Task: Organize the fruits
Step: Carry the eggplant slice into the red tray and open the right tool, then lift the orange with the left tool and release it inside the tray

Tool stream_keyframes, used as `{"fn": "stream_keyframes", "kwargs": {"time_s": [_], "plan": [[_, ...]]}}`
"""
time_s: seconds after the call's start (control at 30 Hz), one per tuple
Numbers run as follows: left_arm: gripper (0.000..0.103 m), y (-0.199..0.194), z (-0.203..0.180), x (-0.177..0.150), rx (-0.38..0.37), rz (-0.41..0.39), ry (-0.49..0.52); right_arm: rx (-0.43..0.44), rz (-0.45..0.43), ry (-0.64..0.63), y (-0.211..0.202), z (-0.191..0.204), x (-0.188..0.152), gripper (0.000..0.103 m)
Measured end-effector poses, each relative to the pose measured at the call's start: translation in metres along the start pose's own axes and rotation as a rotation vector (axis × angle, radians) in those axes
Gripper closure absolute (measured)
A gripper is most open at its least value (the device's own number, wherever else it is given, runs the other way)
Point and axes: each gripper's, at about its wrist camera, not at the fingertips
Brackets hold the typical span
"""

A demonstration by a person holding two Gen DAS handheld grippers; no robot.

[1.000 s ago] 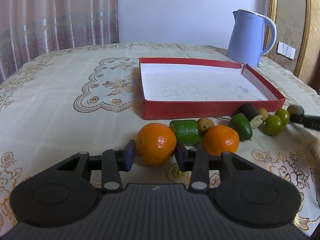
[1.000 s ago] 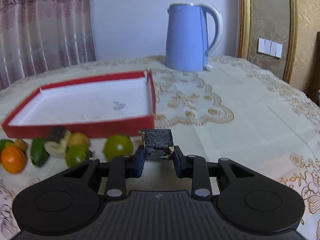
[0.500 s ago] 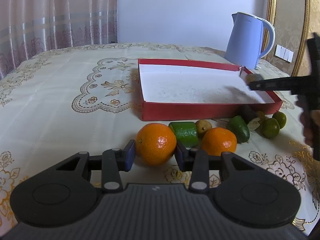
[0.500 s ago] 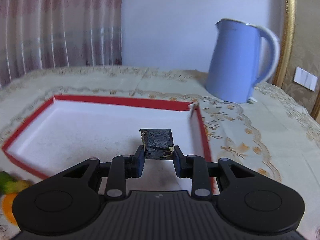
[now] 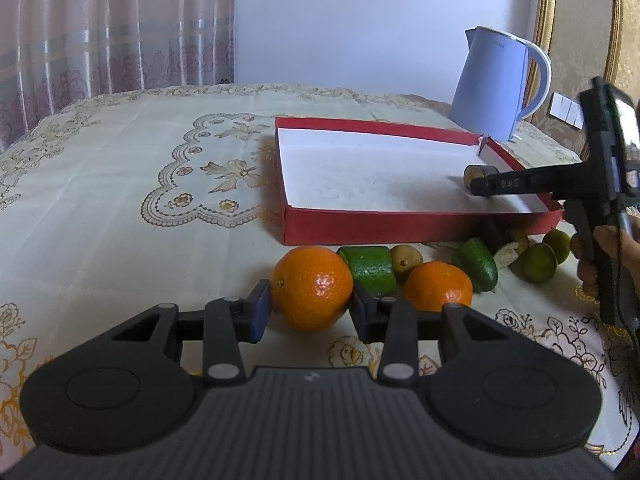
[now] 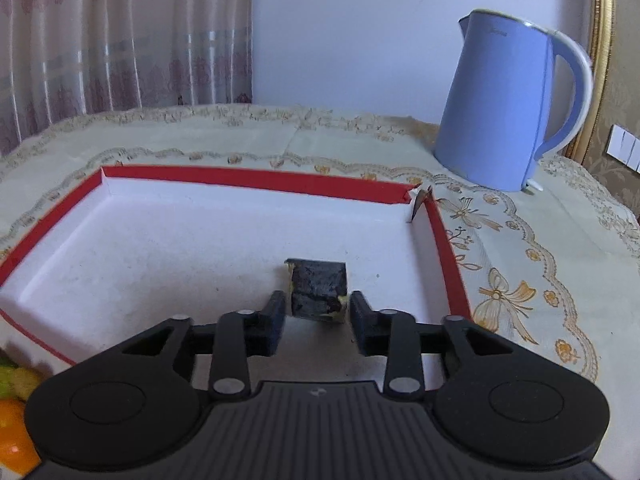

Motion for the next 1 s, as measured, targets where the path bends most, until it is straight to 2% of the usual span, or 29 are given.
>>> {"fn": "stream_keyframes", "kwargs": {"time_s": [0.07,0.13,0.23,0.4,0.57,0.83,1.0], "plan": [[0.066,-0.001,0.0,0.0,0.001,0.0,-0.003,-0.006,-0.035,0.015,-0.011,-0.003,0.0,0.03],[0.065,-0.003,-0.001,0.002,0.002,-0.005,-0.002,-0.006,-0.079,0.025,-0.028,-0.007,-0.003,0.026],[0.065,-0.006,-0.003,0.004,0.007,-0.01,0.008,0.01,-0.11,0.034,-0.05,-0.012,-0.008,0.026],[0.065,-0.009,-0.008,0.008,-0.007,-0.004,0.011,0.086,-0.119,0.051,-0.077,-0.022,-0.029,0.026],[0.065,-0.009,-0.018,0.016,-0.004,-0.007,0.04,0.156,-0.17,-0.033,-0.102,-0.021,-0.055,0.026],[0.065,-0.001,-0.033,0.035,-0.006,-0.013,0.07,0.204,-0.123,-0.097,-0.104,-0.007,-0.068,0.026],[0.065,0.018,-0.044,0.063,-0.018,-0.022,0.094,0.234,-0.116,-0.119,-0.104,-0.005,-0.077,0.026]]}}
Point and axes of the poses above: each gripper's, at about its wrist camera, not at the fingertips, and y roughly the way its jaws point, z to its left, x to its top, and after that the axes turned 9 degrees about -x, right-handed
